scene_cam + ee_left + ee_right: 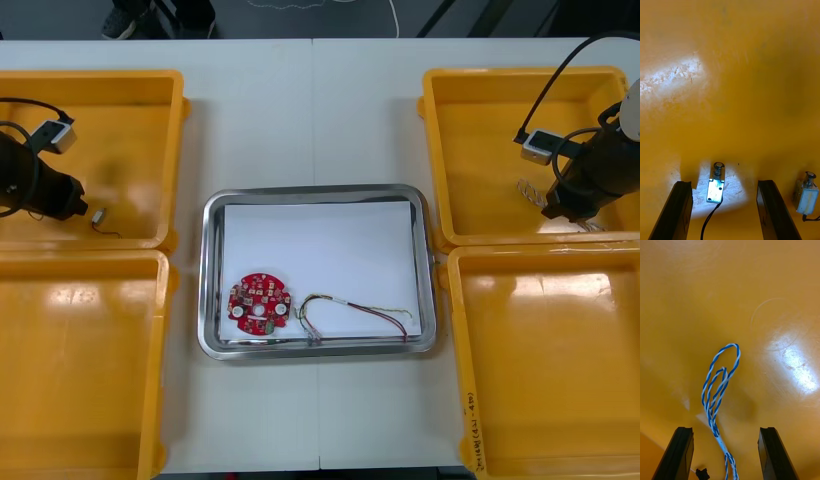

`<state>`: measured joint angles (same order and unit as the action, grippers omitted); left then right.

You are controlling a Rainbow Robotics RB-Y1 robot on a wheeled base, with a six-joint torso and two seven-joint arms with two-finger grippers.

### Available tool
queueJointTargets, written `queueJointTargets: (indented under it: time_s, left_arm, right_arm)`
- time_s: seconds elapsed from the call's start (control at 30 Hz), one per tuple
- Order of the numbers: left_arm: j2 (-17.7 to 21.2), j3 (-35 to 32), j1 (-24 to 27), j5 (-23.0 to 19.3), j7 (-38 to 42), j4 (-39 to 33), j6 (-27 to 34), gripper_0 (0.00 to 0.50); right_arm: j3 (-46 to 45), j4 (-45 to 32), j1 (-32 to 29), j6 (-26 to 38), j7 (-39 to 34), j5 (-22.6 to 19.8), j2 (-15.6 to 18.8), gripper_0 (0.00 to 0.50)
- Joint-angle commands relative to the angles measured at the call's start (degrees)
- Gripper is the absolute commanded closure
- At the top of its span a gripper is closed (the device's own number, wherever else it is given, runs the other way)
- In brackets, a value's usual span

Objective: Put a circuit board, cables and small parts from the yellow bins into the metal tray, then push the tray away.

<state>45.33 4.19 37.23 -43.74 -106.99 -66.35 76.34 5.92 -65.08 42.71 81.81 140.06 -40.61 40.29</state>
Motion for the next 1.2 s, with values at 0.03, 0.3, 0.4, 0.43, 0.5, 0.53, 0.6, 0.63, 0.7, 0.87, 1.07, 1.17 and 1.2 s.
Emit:
queueJointTargets:
  time_s: [0.03,0.3,0.4,0.43,0.5,0.53,0.6,0.63,0.7,0.87,1.07,1.17,1.2]
  left_arm:
    - [-1.2,0.6,2.9,0.7,0.4,1.0,-1.3,0.0]
    - [-1.7,0.6,2.9,0.9,0.1,2.1,-1.4,0.0]
    - [-1.8,0.6,2.9,1.1,0.0,2.1,-1.4,0.206]
    - [-1.8,0.6,2.9,1.1,-0.1,2.2,-1.3,0.391]
    - [-1.7,0.6,2.9,1.2,-0.1,2.1,-1.2,0.496]
    - [-1.8,0.6,2.9,1.2,-0.1,2.1,-1.1,0.499]
    - [-1.8,0.6,2.9,1.2,-0.1,2.1,-1.0,0.5]
    - [-1.8,0.6,2.9,1.3,-0.1,2.1,-1.0,0.5]
    - [-1.7,0.5,3.1,1.2,0.2,2.1,-0.7,0.5]
    - [-1.2,-0.4,5.1,1.0,1.3,1.8,2.1,0.5]
    - [-0.9,-6.7,6.1,1.6,3.3,-2.9,8.4,0.5]
    - [-0.8,-8.6,6.1,1.7,6.6,-6.9,11.8,0.5]
    - [-0.8,-9.1,6.1,1.8,8.1,-8.4,13.2,0.5]
  right_arm:
    - [0.1,0.0,0.1,-0.5,2.1,-0.8,2.6,0.0]
    - [1.1,0.6,0.1,-0.5,3.0,-0.7,2.6,0.0]
    - [1.1,1.2,0.1,-0.5,3.3,-1.0,2.6,0.0]
    - [1.2,1.2,0.1,-0.5,3.5,-1.0,2.6,0.0]
    - [1.4,1.2,-0.1,-0.8,3.7,-1.0,2.6,0.0]
    - [1.4,1.2,-0.2,-0.9,3.7,-1.0,2.6,0.0]
    - [1.4,1.2,-0.5,-1.5,4.1,-1.0,2.6,0.0]
    - [1.5,1.2,-0.6,-1.6,4.2,-1.0,2.6,0.0]
    - [1.7,1.2,-0.8,-1.9,4.4,-1.1,2.5,0.0]
    - [2.0,1.2,-1.4,-2.7,5.0,-1.1,2.5,0.0]
    - [2.2,1.2,-1.8,-2.9,5.7,-1.2,2.3,0.0]
    - [2.2,1.2,-1.9,-3.1,5.9,-1.3,2.3,0.0]
    - [2.2,1.2,-2.0,-3.1,6.1,-1.4,2.3,0.0]
